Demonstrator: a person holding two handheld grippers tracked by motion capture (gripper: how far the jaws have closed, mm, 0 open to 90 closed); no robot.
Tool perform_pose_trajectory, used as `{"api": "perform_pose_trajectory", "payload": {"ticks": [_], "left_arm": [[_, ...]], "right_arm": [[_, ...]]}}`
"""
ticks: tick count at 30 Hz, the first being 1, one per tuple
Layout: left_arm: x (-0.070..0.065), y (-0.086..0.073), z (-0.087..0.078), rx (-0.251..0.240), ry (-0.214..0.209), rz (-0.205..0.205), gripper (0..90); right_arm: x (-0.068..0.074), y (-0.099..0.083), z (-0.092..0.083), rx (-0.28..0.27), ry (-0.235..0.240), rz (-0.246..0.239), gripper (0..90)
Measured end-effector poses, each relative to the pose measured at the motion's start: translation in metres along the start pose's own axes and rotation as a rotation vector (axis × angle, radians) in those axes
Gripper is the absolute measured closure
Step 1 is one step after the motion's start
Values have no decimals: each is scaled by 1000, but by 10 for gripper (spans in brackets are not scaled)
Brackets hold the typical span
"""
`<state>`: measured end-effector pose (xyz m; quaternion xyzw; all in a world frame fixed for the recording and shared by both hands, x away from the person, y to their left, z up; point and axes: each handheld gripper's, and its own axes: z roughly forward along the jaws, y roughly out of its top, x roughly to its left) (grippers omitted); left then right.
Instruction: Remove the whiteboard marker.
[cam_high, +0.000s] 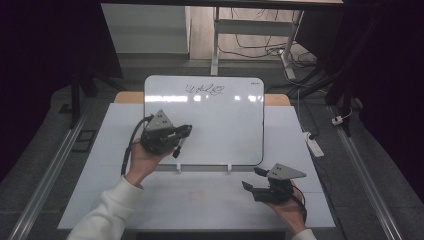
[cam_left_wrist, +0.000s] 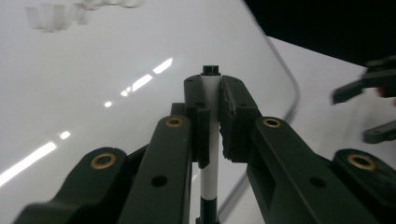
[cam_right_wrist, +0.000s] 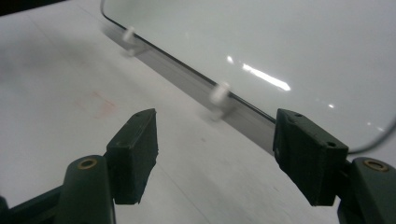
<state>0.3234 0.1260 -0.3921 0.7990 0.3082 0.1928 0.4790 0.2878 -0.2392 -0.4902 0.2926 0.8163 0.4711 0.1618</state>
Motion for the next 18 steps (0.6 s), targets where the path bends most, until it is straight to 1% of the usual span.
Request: {"api": "perform_pose_trajectory", "payload": {"ticks": [2,4,5,6,7,8,10,14,15,18], "left_arm": [[-11,-1,5,-6,-41,11,814],[-23,-1,11,-11,-71,22,814],[-30,0,14,-12,-83,34,813],[-30,0,14,-12,-83,34,813],[-37,0,19,-17,-98,41,813],[-42,-1,22,-20,-107,42,814],[-48,-1,28,-14,-114,49,813],[-60,-2,38,-6,-132,62,813],[-62,-2,39,-6,-135,62,813],[-68,-3,44,-6,-144,66,813]], "right_arm": [[5,4,3,-2,16,0,309],[12,10,7,-7,26,7,309],[14,13,9,-12,35,15,309],[17,17,12,-22,45,29,309],[19,19,14,-25,47,32,311],[22,23,17,-21,47,34,312],[29,30,24,-27,66,37,319],[42,42,39,-16,96,51,340],[45,44,42,-8,95,57,348],[49,48,49,1,111,82,380]]}}
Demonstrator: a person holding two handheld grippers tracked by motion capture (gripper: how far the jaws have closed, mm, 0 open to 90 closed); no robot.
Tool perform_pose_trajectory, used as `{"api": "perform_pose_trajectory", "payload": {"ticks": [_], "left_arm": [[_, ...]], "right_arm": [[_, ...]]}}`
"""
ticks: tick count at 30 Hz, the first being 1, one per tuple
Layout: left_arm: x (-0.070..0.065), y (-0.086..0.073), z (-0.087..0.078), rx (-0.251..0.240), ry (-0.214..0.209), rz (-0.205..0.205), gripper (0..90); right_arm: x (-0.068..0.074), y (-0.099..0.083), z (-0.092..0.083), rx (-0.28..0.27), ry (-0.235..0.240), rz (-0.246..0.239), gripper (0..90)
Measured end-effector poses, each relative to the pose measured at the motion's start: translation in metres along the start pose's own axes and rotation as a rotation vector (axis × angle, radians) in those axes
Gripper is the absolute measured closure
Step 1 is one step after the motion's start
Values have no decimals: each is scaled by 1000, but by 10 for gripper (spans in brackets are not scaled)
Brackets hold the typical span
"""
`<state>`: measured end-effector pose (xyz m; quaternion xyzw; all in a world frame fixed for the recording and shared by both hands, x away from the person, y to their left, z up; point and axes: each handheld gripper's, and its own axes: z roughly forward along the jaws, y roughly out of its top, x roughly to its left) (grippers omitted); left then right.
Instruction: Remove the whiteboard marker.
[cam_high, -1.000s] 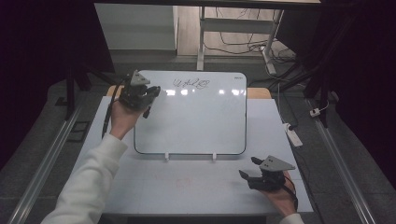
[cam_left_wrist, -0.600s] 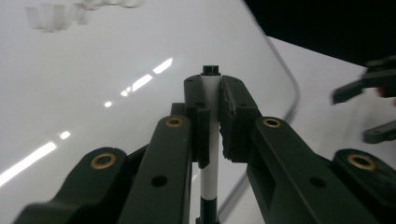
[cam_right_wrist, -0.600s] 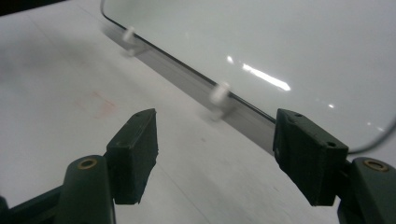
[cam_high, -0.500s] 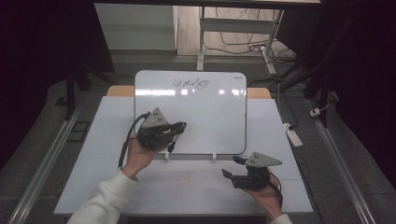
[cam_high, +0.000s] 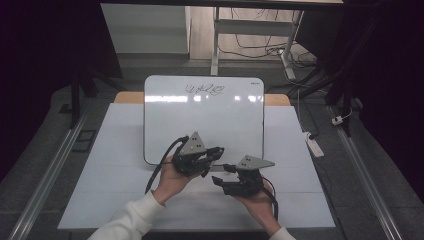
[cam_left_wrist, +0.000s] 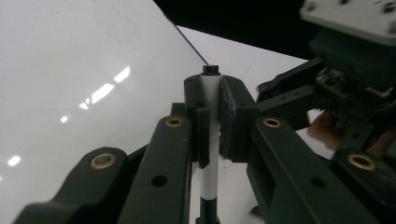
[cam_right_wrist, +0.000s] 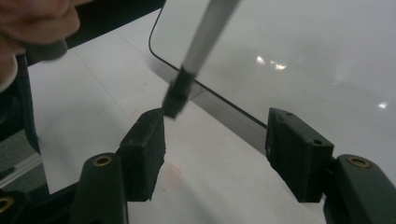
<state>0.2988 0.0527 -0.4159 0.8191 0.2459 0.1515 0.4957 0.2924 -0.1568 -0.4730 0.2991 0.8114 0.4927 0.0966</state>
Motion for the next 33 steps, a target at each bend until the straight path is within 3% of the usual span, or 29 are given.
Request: {"api": "perform_pose_trajectory", "payload": {"ticks": [8,14,19,26,27,29,33], "left_arm": [[-11,0,8,-7,-5,8,813],[-17,1,12,-4,8,31,813],[-21,1,13,-7,18,40,809],[-24,0,14,-10,6,44,797],[-23,0,13,-15,2,41,787],[-22,1,8,-30,-3,30,669],[-13,-6,-16,-36,2,5,515]], "right_arm": [[3,8,12,10,28,84,492],[3,9,16,43,53,140,730],[-1,9,16,61,46,181,767],[-3,8,16,81,42,179,775],[-3,8,15,80,37,171,776],[-4,7,15,80,36,165,776],[-8,5,12,60,29,151,776]]}}
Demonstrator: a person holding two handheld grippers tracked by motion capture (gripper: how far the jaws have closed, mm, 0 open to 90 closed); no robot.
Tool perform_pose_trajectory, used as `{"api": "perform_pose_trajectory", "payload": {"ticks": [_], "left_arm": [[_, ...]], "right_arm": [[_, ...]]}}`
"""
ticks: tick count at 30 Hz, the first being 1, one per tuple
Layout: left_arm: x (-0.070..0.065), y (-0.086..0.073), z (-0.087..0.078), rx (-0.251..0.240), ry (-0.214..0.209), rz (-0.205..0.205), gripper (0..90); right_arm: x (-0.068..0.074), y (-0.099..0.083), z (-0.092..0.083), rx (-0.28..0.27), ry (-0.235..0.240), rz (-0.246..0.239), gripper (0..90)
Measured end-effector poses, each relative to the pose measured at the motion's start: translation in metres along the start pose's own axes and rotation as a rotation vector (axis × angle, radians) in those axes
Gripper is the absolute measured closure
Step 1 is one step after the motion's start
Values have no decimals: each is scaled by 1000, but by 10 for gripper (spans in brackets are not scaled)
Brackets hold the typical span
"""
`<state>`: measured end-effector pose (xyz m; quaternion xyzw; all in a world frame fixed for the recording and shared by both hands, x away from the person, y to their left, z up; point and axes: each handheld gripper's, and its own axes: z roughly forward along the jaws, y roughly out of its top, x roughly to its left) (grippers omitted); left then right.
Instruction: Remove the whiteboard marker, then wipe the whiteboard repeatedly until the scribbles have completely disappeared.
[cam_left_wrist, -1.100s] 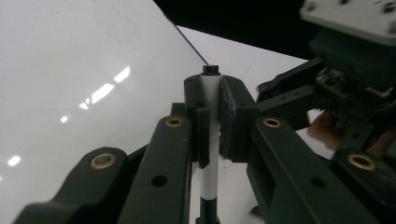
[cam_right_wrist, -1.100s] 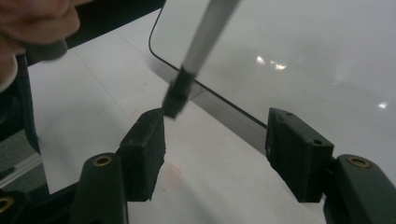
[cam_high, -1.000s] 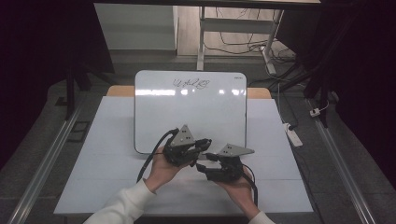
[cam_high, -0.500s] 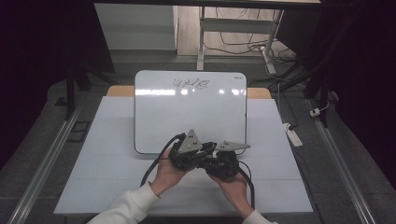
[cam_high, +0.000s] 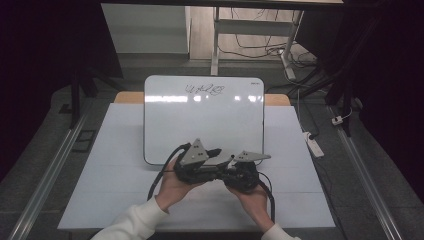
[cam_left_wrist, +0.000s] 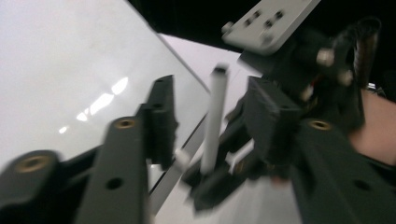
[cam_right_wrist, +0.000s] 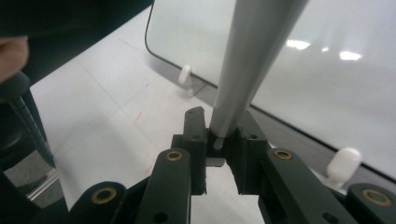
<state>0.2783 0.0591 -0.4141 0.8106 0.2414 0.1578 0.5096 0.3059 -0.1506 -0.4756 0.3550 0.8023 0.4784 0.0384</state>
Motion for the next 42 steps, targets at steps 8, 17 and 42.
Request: {"api": "perform_pose_trajectory", "payload": {"ticks": [8,17,42], "left_arm": [[23,-50,-55,95,77,-98,368],[39,-109,-97,172,133,-213,294],[56,-153,-105,204,157,-293,227]], "right_arm": [[-9,4,-12,-71,-22,-39,776],[-16,11,-28,-170,-35,-75,776],[-49,101,-23,-432,-194,-206,776]]}}
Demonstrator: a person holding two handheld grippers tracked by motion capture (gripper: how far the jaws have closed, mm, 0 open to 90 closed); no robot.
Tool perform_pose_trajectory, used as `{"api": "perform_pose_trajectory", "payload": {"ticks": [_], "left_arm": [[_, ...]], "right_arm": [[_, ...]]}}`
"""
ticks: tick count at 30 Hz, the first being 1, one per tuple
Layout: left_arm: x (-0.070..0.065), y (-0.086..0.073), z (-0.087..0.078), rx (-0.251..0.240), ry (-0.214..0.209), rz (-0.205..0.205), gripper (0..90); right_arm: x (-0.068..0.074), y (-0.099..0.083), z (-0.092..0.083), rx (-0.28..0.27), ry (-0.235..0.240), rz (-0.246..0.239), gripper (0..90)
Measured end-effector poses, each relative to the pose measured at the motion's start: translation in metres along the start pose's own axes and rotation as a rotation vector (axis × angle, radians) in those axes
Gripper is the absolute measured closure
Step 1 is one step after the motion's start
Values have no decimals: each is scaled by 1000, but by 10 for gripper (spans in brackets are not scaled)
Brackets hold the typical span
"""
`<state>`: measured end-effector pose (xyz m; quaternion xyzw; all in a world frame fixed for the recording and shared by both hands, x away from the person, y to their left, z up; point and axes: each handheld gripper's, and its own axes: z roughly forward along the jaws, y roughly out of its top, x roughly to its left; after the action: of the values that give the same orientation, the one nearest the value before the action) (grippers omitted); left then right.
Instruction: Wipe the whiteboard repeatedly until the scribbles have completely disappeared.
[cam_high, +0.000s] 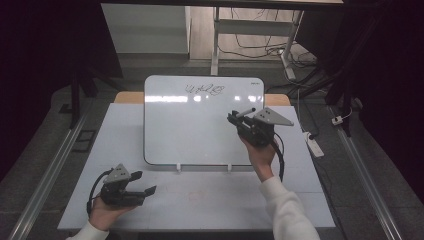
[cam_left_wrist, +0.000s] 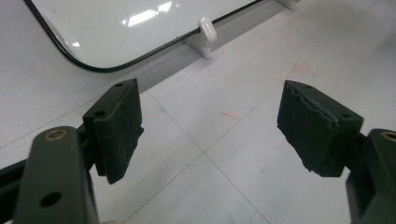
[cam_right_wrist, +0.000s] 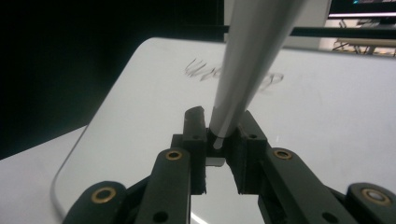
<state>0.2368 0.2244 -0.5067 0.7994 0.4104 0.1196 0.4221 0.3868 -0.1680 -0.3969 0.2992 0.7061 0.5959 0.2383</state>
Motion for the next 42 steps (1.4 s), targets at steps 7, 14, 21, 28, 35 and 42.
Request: {"api": "perform_pose_trajectory", "payload": {"ticks": [7,14,21,28,35,42], "left_arm": [[-3,0,3,11,5,24,213],[-3,-1,3,10,17,32,213],[-2,-1,4,19,20,35,214],[-1,-1,6,22,21,34,214],[-2,-1,6,28,23,36,213],[-3,0,8,36,21,39,212]], "right_arm": [[-10,19,43,15,-46,-17,776],[-18,41,86,7,-90,-22,776],[-26,44,115,13,-115,-8,776],[-27,40,132,14,-135,-7,777],[-27,40,133,13,-151,-15,777],[-13,36,143,53,-65,-81,777]]}}
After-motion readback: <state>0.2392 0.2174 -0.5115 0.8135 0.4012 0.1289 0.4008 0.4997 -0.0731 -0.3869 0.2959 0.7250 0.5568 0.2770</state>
